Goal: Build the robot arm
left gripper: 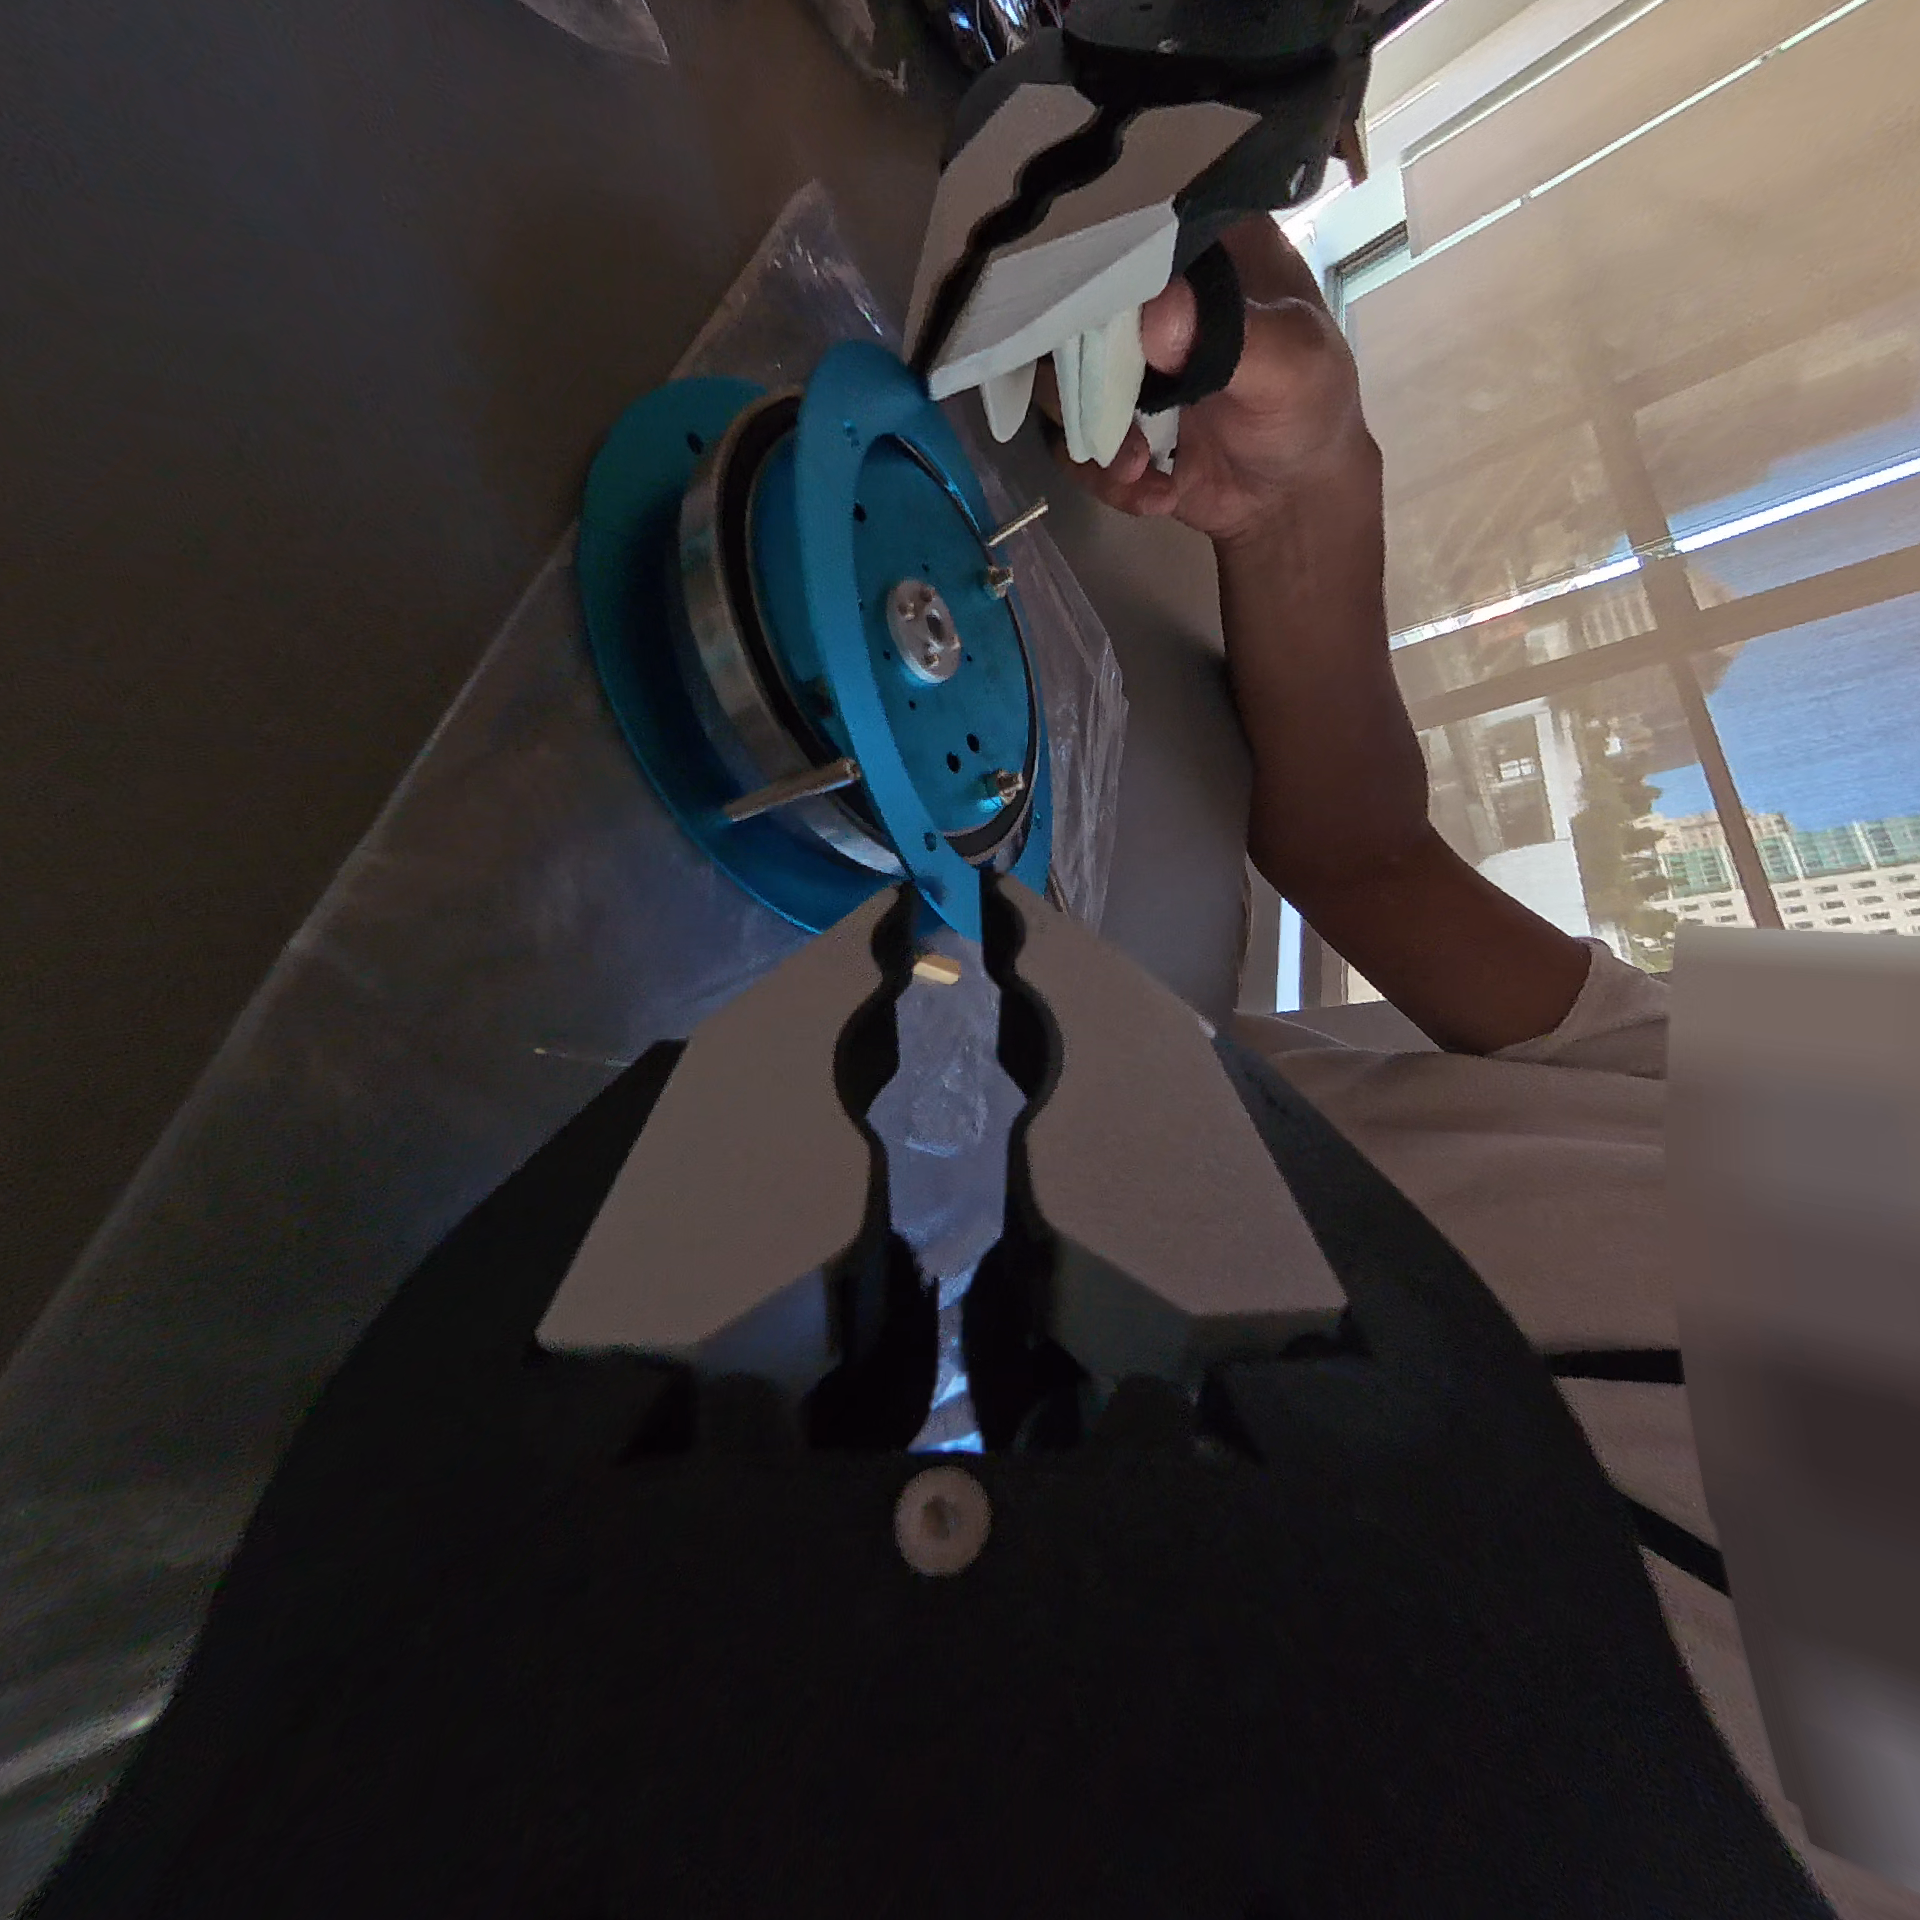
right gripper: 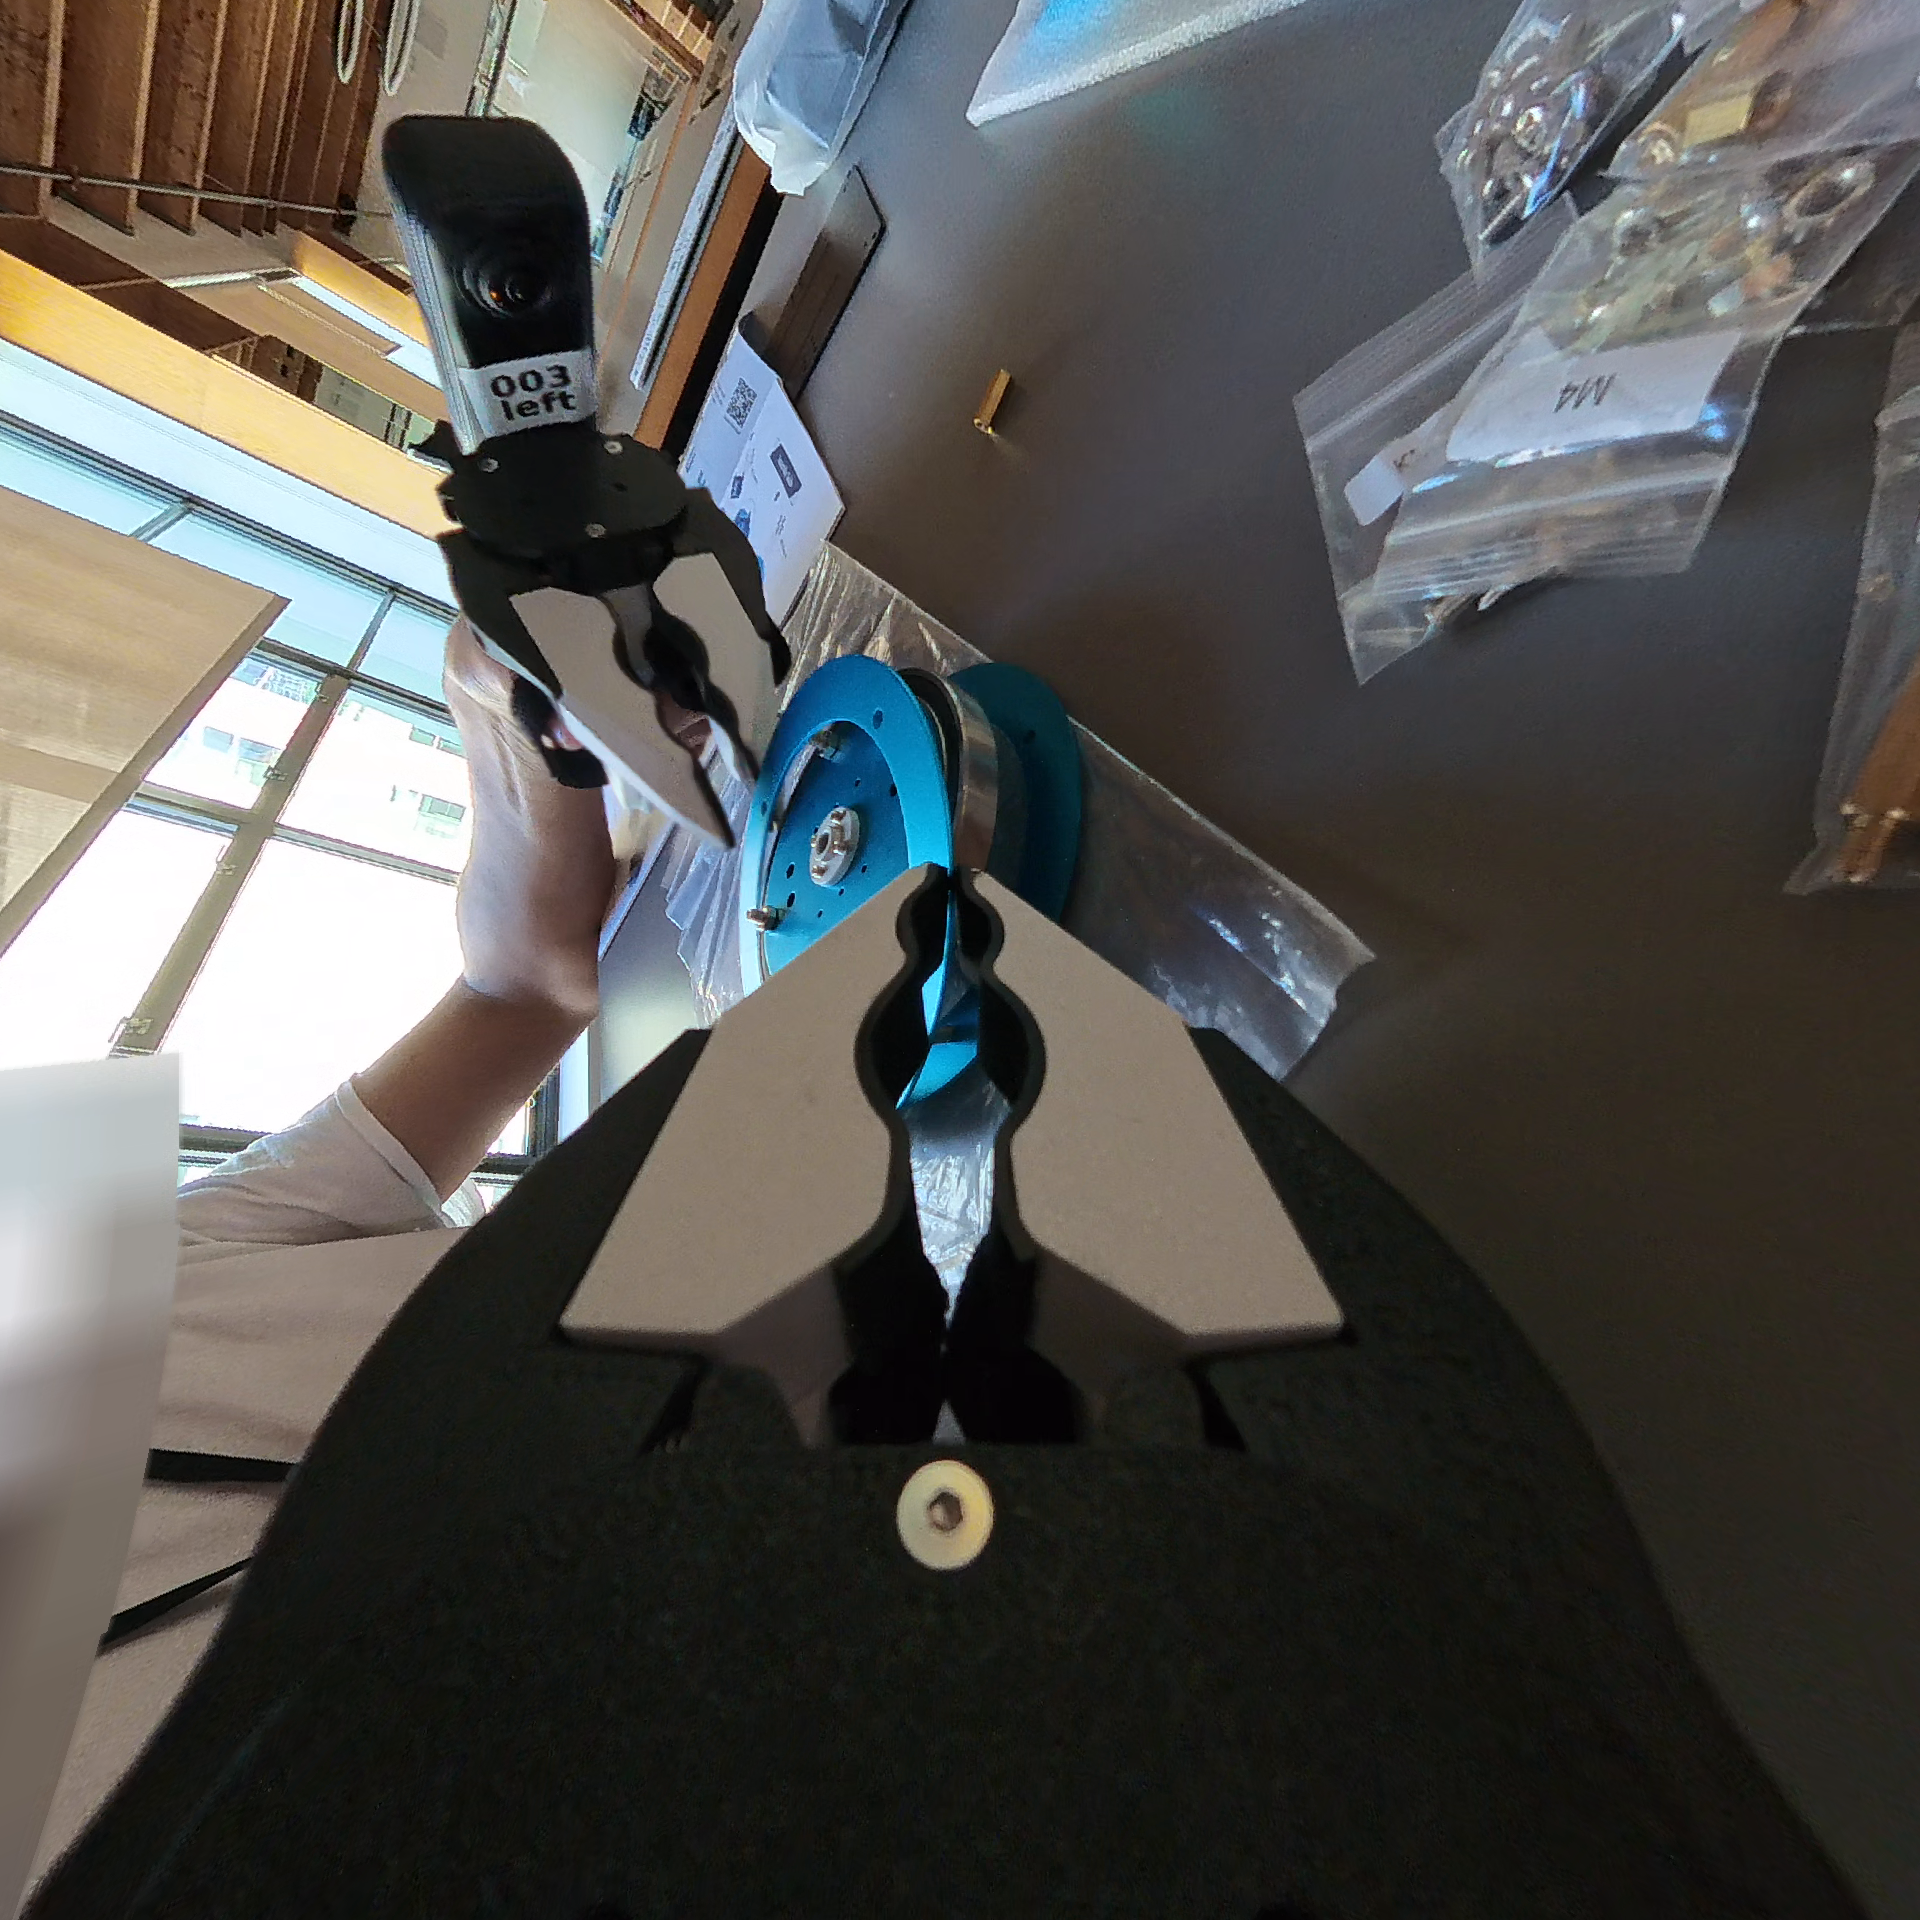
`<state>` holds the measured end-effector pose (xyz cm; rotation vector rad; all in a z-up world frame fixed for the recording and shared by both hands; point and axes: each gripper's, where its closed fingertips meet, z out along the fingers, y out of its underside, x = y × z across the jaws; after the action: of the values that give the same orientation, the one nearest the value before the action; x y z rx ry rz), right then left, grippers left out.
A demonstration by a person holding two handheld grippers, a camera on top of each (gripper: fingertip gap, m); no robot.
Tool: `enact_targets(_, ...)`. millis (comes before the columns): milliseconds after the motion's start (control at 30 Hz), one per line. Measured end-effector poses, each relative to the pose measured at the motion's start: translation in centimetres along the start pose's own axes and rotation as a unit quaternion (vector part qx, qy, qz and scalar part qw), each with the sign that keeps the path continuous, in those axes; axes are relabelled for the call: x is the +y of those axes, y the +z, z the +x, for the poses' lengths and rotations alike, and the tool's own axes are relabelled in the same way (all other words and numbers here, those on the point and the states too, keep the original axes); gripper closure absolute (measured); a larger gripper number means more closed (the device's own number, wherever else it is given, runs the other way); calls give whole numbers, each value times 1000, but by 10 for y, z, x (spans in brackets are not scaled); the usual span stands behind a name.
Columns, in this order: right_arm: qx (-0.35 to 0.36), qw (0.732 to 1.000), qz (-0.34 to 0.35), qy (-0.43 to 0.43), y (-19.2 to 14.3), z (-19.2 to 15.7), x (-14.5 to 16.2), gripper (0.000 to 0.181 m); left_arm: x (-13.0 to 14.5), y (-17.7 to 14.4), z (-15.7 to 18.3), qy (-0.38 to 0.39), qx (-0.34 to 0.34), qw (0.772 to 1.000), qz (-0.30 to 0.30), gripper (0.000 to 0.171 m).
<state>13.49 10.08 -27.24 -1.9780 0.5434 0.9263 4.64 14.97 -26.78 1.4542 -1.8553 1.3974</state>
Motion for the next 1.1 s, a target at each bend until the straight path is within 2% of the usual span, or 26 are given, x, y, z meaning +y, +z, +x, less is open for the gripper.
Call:
enact_targets(33, 1, 1000, 0, 0, 0, 0, 0, 181, -2, 0, -1, 0, 0, 1000, 8, 166)
enact_targets(200, -8, 1000, 7, 2, -1, -2, -2, 181, -15, -11, 4, -14, 25, 998, 49, 171)
enact_targets(767, 1, 1000, -2, -17, 4, -5, 0, 180, -27, -25, -15, -43, 12, 995, 89, 170)
enact_targets(900, 15, 998, 29, -50, -1, -9, -14, 161, -28, -26, -13, -44, 20, 995, 92, 171)
enact_targets(967, 29, 990, 46, -130, -3, -18, -25, 151, -28, -26, -14, -50, 23, 994, 92, 170)
enact_targets(1033, 22, 969, 45, -243, 2, -33, -33, 133, -27, -26, -16, -54, 25, 994, 91, 170)
enact_targets(1100, -7, 943, 11, -331, 16, -46, -33, 105, -25, -25, -16, -57, 28, 994, 89, 170)
